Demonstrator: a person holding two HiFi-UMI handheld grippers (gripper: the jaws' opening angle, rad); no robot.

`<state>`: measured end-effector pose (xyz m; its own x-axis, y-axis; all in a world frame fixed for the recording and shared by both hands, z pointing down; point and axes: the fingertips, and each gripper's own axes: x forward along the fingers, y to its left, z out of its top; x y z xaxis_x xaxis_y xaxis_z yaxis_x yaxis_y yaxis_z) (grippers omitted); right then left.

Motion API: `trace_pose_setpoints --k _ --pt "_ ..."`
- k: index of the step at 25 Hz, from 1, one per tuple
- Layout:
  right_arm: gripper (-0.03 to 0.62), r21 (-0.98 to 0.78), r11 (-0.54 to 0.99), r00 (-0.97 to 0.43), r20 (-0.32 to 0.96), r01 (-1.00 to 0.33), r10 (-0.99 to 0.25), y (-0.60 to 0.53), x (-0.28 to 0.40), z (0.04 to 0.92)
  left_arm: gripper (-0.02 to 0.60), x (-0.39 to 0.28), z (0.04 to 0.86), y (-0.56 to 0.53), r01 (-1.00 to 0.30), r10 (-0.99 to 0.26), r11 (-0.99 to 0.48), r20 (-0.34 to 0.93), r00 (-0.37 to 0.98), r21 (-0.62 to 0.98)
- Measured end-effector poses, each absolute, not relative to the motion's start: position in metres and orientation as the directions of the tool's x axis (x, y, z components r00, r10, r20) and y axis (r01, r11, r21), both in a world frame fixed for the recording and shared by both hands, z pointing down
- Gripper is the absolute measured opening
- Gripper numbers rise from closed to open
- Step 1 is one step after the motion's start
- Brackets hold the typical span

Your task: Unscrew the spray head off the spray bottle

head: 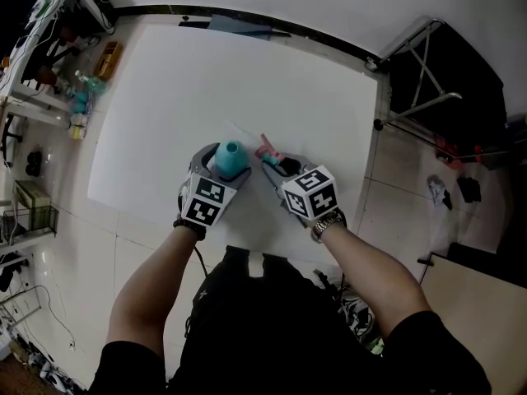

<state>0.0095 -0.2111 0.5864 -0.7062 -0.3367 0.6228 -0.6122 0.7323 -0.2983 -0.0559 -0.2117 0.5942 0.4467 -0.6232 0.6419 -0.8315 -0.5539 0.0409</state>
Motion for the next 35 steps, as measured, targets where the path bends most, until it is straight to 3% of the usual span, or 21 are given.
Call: trace_pose_setpoints --k 10,24,35 --pt "0.114 -0.301 0.729 -0.693 0.648 -0.615 -0.317 -0.209 0.012 0.593 0.430 -0.054 0.600 -0.203 -0.824 -0.612 -0.565 0.653 0.446 0.033" --pt "0.241 -0.241 0.710 -0.634 0.685 -0.662 -0.359 -0.214 0.028 0.603 0.448 -0.064 0.593 -0.195 -0.845 -0.643 -0.535 0.647 0.408 0.001" --pt "0.244 -0.170 0.725 -0.621 0.664 -0.667 -0.416 -0.210 0.039 0.581 0.428 -0.075 0.576 -0.171 -0.880 -0.684 -0.476 0.636 0.357 -0.018"
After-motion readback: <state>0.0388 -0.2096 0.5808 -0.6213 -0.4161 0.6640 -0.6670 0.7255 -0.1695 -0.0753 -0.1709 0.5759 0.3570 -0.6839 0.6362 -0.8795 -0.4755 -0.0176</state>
